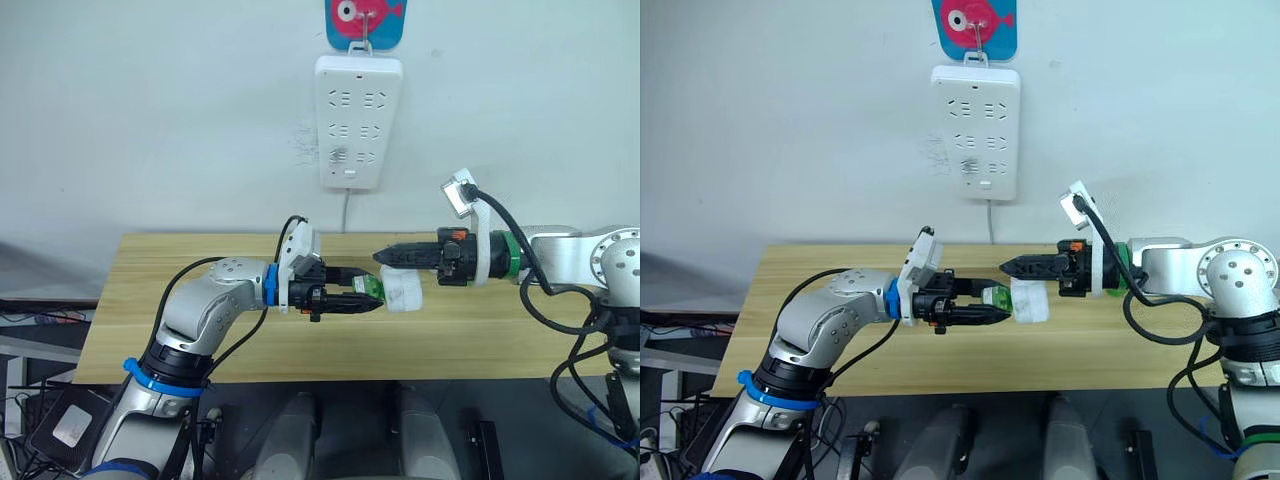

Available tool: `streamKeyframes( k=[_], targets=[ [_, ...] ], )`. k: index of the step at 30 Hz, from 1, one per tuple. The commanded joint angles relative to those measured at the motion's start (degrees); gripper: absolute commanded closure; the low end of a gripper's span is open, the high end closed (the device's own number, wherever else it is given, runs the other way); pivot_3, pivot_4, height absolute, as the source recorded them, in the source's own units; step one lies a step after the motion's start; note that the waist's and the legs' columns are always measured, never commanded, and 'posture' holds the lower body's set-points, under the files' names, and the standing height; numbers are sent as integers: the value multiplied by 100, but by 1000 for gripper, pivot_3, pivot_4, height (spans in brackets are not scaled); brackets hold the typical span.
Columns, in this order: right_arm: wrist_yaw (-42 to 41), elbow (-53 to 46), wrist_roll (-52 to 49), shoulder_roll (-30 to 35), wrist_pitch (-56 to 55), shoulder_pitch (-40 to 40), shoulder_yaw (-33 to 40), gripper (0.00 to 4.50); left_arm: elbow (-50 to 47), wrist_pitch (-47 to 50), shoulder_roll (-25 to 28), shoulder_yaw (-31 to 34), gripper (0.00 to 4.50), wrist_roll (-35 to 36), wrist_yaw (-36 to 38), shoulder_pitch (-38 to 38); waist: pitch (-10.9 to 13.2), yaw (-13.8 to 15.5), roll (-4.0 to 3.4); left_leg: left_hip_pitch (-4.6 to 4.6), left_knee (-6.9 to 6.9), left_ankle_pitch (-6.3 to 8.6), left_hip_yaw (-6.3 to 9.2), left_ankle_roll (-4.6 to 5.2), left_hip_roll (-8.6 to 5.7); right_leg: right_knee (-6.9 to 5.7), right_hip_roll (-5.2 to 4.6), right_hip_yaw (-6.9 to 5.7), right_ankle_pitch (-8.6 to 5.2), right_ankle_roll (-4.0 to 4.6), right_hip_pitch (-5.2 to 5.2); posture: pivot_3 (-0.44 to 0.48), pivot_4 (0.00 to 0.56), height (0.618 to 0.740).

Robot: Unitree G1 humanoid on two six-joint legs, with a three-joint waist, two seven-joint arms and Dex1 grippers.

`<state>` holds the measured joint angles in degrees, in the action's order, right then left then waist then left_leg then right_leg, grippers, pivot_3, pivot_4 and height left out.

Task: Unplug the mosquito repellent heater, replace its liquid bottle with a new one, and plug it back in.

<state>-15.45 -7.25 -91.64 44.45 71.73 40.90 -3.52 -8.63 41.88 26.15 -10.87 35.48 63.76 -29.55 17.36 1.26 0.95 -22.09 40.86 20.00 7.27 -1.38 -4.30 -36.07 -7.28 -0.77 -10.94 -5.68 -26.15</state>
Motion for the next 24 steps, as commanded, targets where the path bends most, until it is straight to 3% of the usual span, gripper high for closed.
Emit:
streamKeyframes(
  k=[1,11,15,18,24],
  targets=[
    [17,82,406,19,110,-80,111,4443,-381,-195,-152,-5,2261,285,304,-119,0,0,0,0,0,0,0,0,0,0,0,0,0,0,0,64,277,740],
    [-158,-49,590,-18,266,-136,358,4443,-233,-242,-205,6,2261,218,339,-187,0,1,0,0,0,0,3,0,-1,0,0,1,0,0,0,56,276,740],
    [-364,-79,-688,199,242,-116,916,4443,-119,-306,-130,66,2261,143,359,-109,0,6,0,0,0,0,4,0,-1,0,0,0,0,0,0,55,275,740],
    [-618,-375,-1058,662,336,-195,1140,3884,7,-387,-40,138,2261,110,437,-71,0,4,0,-1,1,0,10,0,-1,2,-3,2,0,0,0,48,266,740],
    [-1375,-943,178,1333,106,-1079,1621,1792,119,-434,47,190,2261,121,493,-202,-2,7,1,-1,0,0,-8,0,-1,1,1,1,0,0,3,41,265,740]
  ],
)
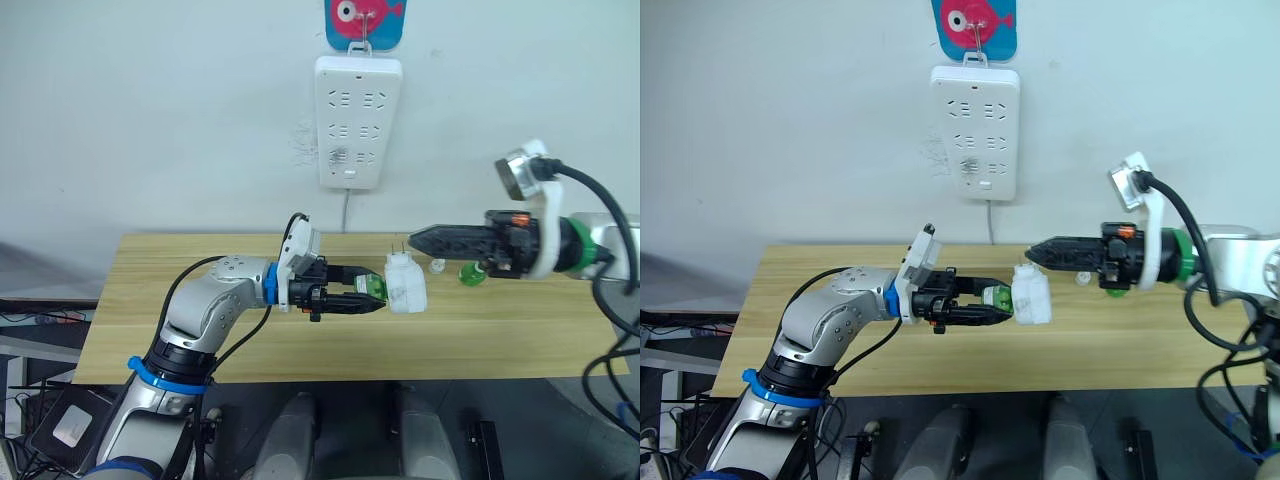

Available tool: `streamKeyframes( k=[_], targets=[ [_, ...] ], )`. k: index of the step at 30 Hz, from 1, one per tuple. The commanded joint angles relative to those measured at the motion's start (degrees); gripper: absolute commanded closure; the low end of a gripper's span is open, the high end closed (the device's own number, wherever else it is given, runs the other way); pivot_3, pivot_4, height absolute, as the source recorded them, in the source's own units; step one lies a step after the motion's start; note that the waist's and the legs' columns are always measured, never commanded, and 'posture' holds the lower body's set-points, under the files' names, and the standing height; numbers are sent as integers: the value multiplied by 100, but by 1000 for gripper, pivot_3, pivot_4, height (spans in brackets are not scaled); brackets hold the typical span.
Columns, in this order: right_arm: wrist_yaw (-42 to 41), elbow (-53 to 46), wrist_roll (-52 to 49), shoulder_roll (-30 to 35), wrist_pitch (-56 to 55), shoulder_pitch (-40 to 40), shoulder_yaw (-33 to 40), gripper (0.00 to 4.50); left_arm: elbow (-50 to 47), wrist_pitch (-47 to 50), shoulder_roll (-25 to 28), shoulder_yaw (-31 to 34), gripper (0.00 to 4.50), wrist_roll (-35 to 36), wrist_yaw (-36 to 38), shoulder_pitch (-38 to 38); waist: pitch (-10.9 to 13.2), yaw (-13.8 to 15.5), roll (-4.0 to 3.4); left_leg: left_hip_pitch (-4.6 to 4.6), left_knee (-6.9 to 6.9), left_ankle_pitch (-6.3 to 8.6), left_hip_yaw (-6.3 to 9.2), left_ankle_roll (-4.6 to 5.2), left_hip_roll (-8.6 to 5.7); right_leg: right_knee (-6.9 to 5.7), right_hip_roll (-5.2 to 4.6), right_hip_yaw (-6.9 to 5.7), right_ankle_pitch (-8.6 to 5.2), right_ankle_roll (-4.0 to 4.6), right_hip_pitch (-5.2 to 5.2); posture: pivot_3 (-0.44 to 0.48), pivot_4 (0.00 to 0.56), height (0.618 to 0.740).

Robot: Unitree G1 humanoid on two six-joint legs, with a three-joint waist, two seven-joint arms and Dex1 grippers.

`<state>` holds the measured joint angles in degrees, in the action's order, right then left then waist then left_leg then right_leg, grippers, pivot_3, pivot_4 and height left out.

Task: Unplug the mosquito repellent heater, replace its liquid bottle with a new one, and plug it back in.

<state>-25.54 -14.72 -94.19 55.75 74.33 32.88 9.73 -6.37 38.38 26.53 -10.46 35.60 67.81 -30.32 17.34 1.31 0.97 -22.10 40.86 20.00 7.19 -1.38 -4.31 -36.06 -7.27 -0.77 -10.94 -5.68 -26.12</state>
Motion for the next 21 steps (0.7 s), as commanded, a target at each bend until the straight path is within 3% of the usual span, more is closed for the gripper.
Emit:
streamKeyframes(
  k=[1,5,10,16,21],
  targets=[
    [-463,-202,598,231,-206,-384,319,1521,-88,-77,24,166,2261,120,105,-151,0,5,0,0,1,0,-2,0,-2,-2,-1,2,0,0,0,36,265,740],
    [-818,-30,1101,136,-425,-862,385,26,-59,25,107,215,2261,194,225,-271,0,-3,0,2,2,0,-6,0,1,-5,0,2,0,-1,-1,39,265,740],
    [-1125,20,968,11,-247,-1067,369,26,-46,155,173,210,2261,263,348,-425,0,-6,0,3,1,0,-6,0,0,-4,0,3,0,-1,-2,42,269,740],
    [-944,-117,575,-215,-1,-970,92,26,-91,208,118,124,2261,285,401,-471,0,-6,0,3,1,0,-3,0,1,-4,0,2,0,0,-1,45,270,740],
    [-878,-257,1128,-523,-166,-965,-229,26,-180,314,67,97,2261,381,444,-498,0,-1,0,3,2,0,-1,0,0,-4,0,1,0,-1,-1,50,266,740]
  ],
)
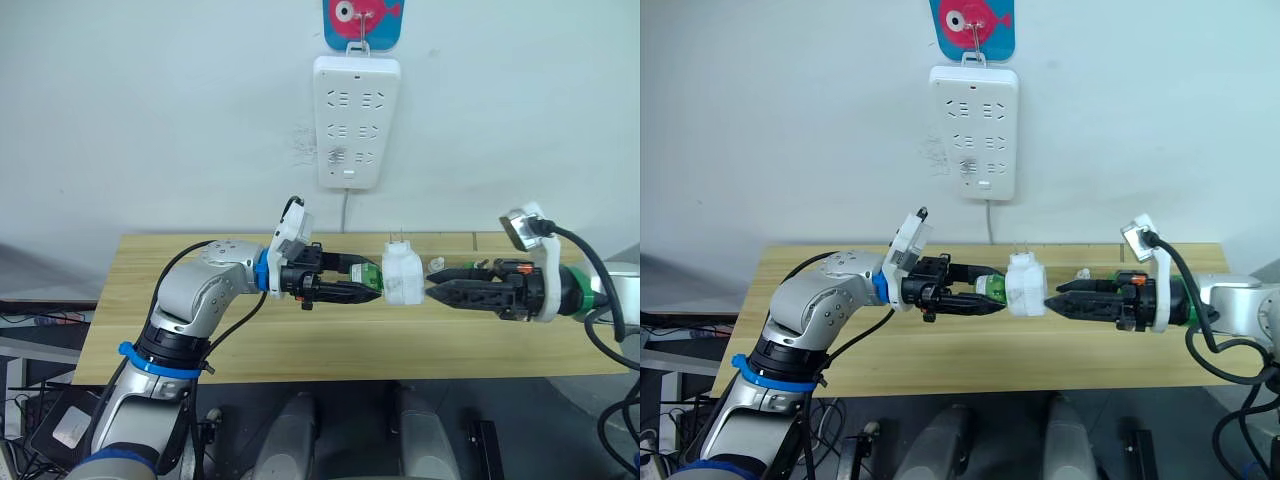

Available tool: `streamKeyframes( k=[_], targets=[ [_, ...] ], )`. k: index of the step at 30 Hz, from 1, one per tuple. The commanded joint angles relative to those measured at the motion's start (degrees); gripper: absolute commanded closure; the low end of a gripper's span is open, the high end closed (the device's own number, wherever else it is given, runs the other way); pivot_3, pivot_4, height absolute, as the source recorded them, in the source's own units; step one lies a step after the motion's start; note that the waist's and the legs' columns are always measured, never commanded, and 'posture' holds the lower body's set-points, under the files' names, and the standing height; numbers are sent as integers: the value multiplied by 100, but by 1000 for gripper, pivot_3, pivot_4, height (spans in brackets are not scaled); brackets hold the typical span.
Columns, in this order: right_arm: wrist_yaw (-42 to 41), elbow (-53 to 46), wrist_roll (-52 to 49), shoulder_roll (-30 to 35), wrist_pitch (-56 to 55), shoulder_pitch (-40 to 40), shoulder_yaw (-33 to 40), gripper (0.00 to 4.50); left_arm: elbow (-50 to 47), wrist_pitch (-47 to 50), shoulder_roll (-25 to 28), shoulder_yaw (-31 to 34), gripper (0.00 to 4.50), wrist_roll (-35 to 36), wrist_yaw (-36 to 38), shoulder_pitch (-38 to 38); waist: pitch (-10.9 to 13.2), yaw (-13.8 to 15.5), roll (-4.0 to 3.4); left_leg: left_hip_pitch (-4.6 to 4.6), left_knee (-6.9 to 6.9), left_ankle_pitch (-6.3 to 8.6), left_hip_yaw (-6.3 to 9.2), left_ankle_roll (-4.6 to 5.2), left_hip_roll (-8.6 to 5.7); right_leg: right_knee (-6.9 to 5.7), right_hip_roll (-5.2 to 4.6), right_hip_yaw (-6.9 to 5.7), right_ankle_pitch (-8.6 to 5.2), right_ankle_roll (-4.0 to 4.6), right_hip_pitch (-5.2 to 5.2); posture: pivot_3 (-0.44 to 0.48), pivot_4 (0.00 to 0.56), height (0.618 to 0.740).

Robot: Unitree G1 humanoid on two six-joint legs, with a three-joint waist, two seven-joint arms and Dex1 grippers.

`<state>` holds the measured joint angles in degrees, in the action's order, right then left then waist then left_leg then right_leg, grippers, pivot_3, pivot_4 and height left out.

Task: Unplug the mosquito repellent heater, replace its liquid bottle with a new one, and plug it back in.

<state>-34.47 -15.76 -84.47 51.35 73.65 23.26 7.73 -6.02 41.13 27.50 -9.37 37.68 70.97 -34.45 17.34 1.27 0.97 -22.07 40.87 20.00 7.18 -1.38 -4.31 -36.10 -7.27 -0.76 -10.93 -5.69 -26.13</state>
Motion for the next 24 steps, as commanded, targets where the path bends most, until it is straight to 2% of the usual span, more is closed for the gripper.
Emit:
streamKeyframes(
  k=[1,7,13,16,19,24],
  targets=[
    [3,-148,202,-125,-103,-12,-42,26,-230,54,-29,-16,2261,187,135,-81,0,5,0,0,0,0,0,0,-1,1,0,0,0,0,0,50,266,740],
    [387,10,-360,-375,-45,157,103,26,-317,31,-5,-45,2261,135,148,34,0,0,0,0,0,0,-1,0,0,0,0,1,0,0,-1,55,257,740],
    [681,-132,-865,-328,6,149,40,26,-445,37,-50,-52,2261,158,71,150,-2,2,0,0,0,0,0,0,0,0,0,1,0,0,0,54,245,740],
    [776,-299,-1042,-286,23,89,-45,595,-466,53,-93,-48,2261,167,34,145,-3,4,0,0,0,0,0,0,0,0,0,1,0,0,0,55,245,740],
    [846,-381,-1123,-259,-1,53,-99,1525,-501,64,-96,-41,2261,180,33,164,-6,2,1,1,0,0,-2,0,-1,0,-1,2,0,0,0,55,241,740],
    [947,-344,-1042,-304,-94,53,-153,1513,-524,80,-101,-45,2261,192,53,163,-12,1,0,1,1,0,-3,0,0,-2,0,2,0,0,0,55,237,740]
  ],
)
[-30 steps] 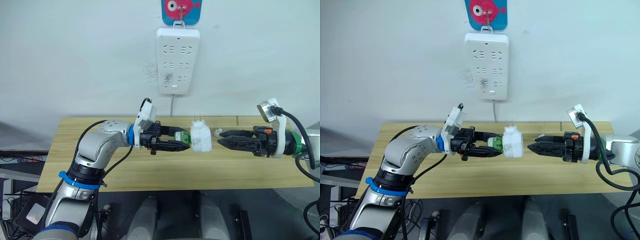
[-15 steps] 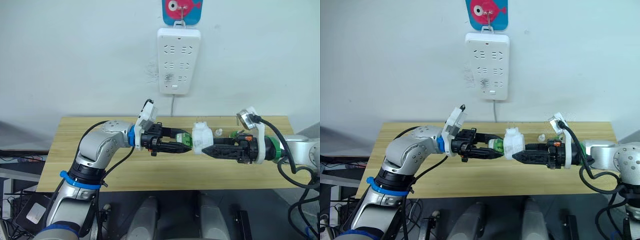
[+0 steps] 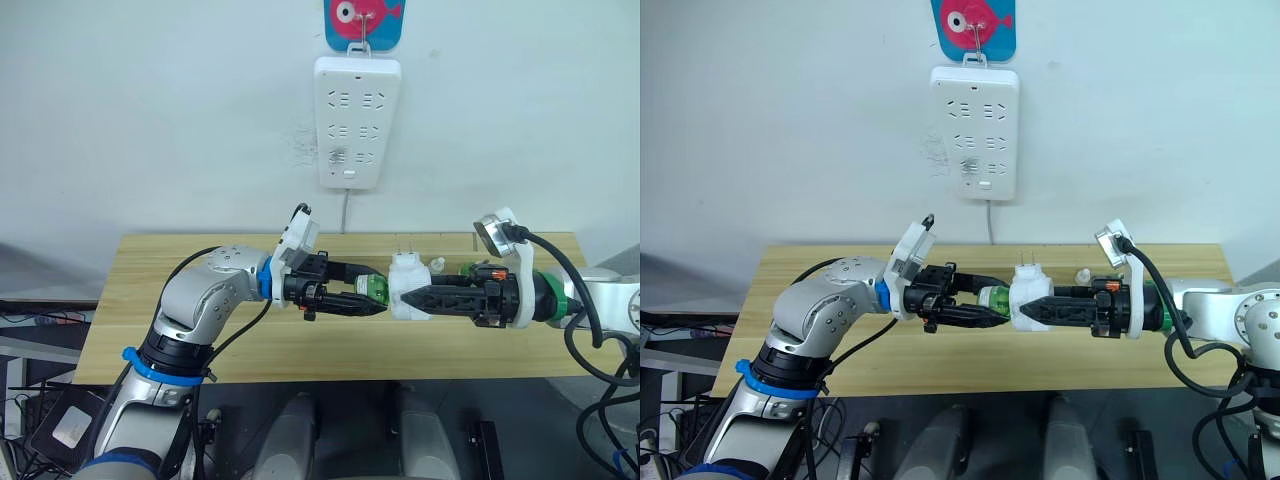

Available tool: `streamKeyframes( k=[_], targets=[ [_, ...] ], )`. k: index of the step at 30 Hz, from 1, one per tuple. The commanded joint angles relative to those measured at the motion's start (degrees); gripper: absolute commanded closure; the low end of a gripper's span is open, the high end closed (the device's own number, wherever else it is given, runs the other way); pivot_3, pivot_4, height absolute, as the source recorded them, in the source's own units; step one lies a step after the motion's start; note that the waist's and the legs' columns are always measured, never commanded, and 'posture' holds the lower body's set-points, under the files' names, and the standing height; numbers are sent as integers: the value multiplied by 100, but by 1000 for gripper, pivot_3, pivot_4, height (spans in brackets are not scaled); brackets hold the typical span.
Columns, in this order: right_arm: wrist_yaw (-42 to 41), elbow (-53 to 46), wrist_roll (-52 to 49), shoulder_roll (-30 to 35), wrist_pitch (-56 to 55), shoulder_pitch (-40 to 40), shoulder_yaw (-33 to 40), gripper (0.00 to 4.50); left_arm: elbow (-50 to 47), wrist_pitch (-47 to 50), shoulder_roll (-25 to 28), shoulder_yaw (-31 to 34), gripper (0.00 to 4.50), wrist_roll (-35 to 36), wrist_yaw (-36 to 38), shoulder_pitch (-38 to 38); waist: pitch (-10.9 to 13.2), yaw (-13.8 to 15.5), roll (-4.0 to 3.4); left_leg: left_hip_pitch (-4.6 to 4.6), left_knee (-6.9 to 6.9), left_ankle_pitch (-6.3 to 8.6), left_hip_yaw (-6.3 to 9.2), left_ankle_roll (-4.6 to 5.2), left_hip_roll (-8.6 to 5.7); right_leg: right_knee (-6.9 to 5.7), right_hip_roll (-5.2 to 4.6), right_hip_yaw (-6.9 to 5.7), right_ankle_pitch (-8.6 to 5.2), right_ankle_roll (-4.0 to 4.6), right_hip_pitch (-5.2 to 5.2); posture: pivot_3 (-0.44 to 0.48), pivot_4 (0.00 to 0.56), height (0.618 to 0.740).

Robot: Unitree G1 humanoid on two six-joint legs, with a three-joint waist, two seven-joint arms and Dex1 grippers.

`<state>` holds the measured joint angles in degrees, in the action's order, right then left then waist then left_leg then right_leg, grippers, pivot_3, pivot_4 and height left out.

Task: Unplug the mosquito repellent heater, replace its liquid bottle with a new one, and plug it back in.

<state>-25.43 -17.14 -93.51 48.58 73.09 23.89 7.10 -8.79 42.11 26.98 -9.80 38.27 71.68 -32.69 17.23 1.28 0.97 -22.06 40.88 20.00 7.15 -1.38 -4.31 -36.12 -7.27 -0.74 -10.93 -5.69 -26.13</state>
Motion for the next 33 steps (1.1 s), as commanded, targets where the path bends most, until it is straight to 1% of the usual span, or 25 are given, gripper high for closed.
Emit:
streamKeyframes(
  k=[1,6,8,9,10,11,13,16,18,20,23,25,27,29,33],
  targets=[
    [48,-193,-136,-28,-50,-4,-92,1513,-249,-17,-47,-5,2261,133,-16,-14,-2,0,-1,0,0,0,0,0,0,0,0,0,0,0,0,55,237,740],
    [86,-126,-194,5,-85,-57,-41,1513,-168,-151,-46,15,2261,2,-94,-18,-8,2,-1,0,0,0,1,0,0,0,0,0,0,0,0,57,233,740],
    [103,-90,-124,20,-112,-106,-3,1513,-82,-202,-39,86,1532,-60,-172,-59,-23,2,1,0,0,0,0,0,0,0,0,-1,0,0,0,57,233,740],
    [109,-73,-77,25,-129,-127,12,1513,-66,-206,-5,105,1280,-66,-153,-76,-31,2,1,0,0,0,1,0,0,1,0,-1,0,0,0,57,233,740],
    [163,-45,-39,16,-170,-151,35,1513,-70,-308,40,113,930,-132,-140,-76,-32,2,1,0,0,0,1,0,0,1,0,-1,0,0,0,54,234,740],
    [264,0,-36,-5,-218,-174,65,1513,-83,-459,92,104,625,-236,-130,-64,-35,2,0,0,0,0,0,0,0,1,0,-1,0,0,0,53,234,740],
    [494,75,88,-39,-310,-215,107,1513,-200,-1051,324,-66,8,-657,67,46,-40,0,-1,1,0,0,-2,0,0,0,0,0,0,0,0,53,234,740],
    [759,51,316,-120,-468,-316,149,1513,-346,-1891,440,-241,0,-1262,-11,171,-44,0,-4,2,-3,0,-4,0,0,1,0,1,0,0,0,52,235,740],
    [1244,40,424,-300,-637,-394,157,1513,-351,-2740,488,-471,0,-1986,-226,272,-48,4,1,1,-2,0,-4,0,0,3,0,2,0,0,0,53,235,740],
    [1673,-64,584,-493,-744,-460,105,1513,-219,-3519,408,-649,0,-2789,-761,333,-53,16,1,1,-2,0,-3,0,-1,4,-1,1,0,0,1,53,235,740],
    [2348,-195,704,-778,-836,-513,27,1513,-74,-4355,230,-810,0,-3839,-1716,431,-56,18,2,1,-2,0,-4,0,-1,4,-2,2,1,0,1,58,232,740],
    [2772,-228,641,-984,-892,-500,18,1513,-145,-4662,236,-972,0,-4339,-2026,579,-66,12,0,1,-2,0,-7,0,0,3,-2,6,2,-1,-1,58,232,740],
    [2990,-334,599,-1118,-913,-505,-13,1513,-173,-4866,197,-1075,0,-4787,-2366,652,-70,6,-2,3,-6,0,-7,0,0,3,-2,7,2,-1,-2,57,231,740],
    [3199,-407,560,-1214,-930,-524,-22,1513,-159,-4955,116,-1136,0,-5056,-2591,623,-71,4,-1,2,-6,0,-6,0,0,2,-2,6,2,-1,-3,57,231,740],
    [3459,-435,407,-1355,-987,-499,-15,1513,-31,-4828,21,-1306,0,-5441,-2702,544,-76,16,0,3,-2,0,-4,0,-2,1,-2,6,2,-2,1,55,232,740]
  ],
)
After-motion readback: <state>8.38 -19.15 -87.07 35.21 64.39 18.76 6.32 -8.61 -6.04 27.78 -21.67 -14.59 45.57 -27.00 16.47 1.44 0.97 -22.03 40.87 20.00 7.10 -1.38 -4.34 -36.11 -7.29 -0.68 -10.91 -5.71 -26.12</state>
